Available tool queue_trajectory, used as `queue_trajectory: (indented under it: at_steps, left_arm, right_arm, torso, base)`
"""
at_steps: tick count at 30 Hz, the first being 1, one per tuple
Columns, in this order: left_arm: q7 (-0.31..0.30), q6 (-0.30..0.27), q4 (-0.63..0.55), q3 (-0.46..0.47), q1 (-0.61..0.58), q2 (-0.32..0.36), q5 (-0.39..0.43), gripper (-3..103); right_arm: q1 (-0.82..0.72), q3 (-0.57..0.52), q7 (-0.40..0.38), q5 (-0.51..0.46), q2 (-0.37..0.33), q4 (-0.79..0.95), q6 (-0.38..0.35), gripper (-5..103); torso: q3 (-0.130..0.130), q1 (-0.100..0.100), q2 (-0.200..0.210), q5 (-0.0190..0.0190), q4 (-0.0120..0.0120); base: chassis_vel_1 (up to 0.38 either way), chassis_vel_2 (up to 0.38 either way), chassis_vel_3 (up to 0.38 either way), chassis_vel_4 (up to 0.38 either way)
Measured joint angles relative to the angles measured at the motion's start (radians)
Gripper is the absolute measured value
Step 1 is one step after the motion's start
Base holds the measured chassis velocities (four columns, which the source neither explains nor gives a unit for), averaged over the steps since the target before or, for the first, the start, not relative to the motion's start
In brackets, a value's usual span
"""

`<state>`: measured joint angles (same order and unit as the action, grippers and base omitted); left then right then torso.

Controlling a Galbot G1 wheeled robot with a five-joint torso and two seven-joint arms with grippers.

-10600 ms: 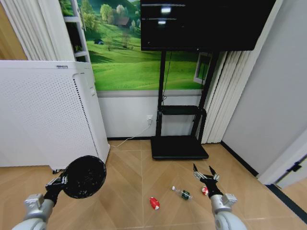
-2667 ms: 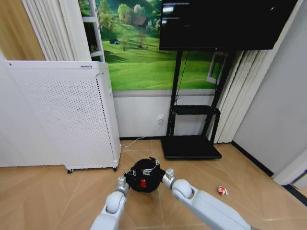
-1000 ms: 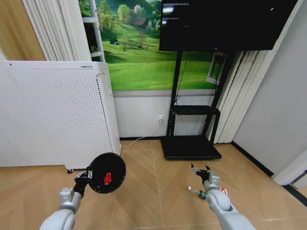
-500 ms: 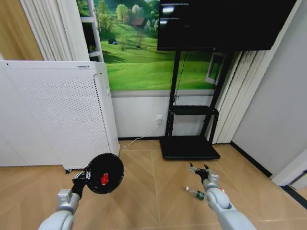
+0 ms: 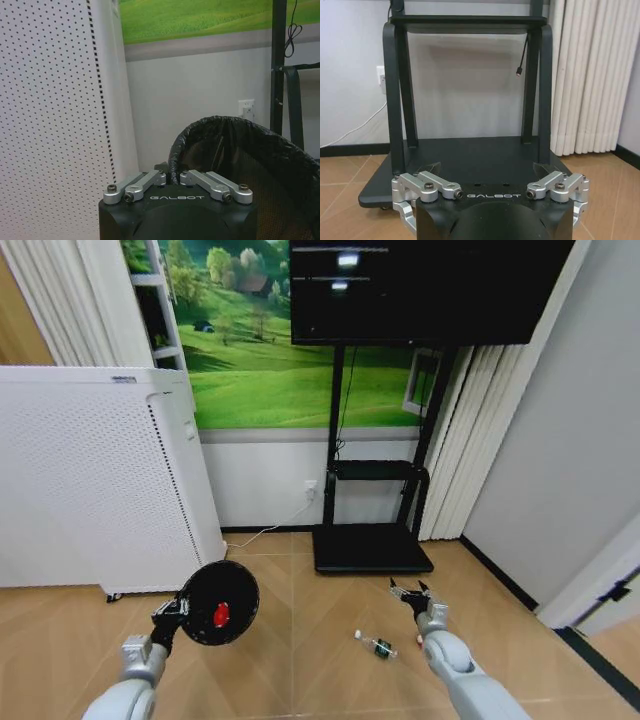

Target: Pick up the trash bin and place the garbage on the floor into it.

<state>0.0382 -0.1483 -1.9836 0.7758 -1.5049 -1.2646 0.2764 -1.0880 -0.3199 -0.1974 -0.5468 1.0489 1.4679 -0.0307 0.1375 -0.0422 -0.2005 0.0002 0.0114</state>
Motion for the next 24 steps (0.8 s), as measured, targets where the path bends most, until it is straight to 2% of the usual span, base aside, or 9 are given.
queue_trajectory:
  at_steps: [2,7,8,10,14,16,24]
  left_arm:
    - [0.000,0.000,0.002,-0.001,0.001,0.000,0.000,7]
    - [-0.001,0.000,0.010,-0.003,-0.002,0.000,-0.006,7]
    - [-0.001,0.000,0.010,-0.003,-0.002,0.000,-0.006,7]
    - [-0.001,0.004,0.024,0.002,-0.004,0.000,-0.010,7]
    - [-0.001,0.005,0.045,0.006,0.001,0.005,-0.010,7]
    - [-0.002,0.006,0.073,0.006,0.016,0.014,-0.008,7]
    - [-0.002,0.006,0.093,-0.012,0.033,0.017,-0.005,7]
  right_arm:
    - [0.010,0.016,0.003,0.007,-0.008,-0.009,0.000,100]
    - [0.074,0.151,0.014,0.043,-0.081,-0.068,-0.023,100]
    - [0.074,0.151,0.014,0.043,-0.081,-0.068,-0.023,100]
    - [0.100,0.249,0.014,0.053,-0.128,-0.097,-0.033,100]
    - [0.109,0.322,0.012,0.063,-0.162,-0.111,-0.037,100]
    - [0.127,0.431,0.008,0.065,-0.200,-0.132,-0.039,100]
    - [0.183,0.606,0.009,0.061,-0.227,-0.186,-0.039,100]
  torso:
    - [0.000,0.000,0.000,0.0000,0.0001]
    - [0.000,0.000,0.000,-0.0003,-0.0007]
    - [0.000,0.000,0.000,-0.0003,-0.0007]
    - [0.000,0.000,0.000,-0.0002,-0.0006]
    - [0.000,0.000,0.000,-0.0001,-0.0001]
    - [0.000,0.000,0.000,-0.0001,0.0004]
    - [0.000,0.000,0.000,-0.0001,-0.0003]
  base:
    - [-0.015,-0.083,0.021,0.023]
    - [0.041,0.061,-0.057,-0.072]
    - [0.053,0.093,-0.070,-0.058]
    - [0.024,0.037,-0.013,-0.020]
    - [0.000,0.000,0.000,0.000]
    - [0.000,0.000,0.000,0.000]
    - [0.000,0.000,0.000,0.000]
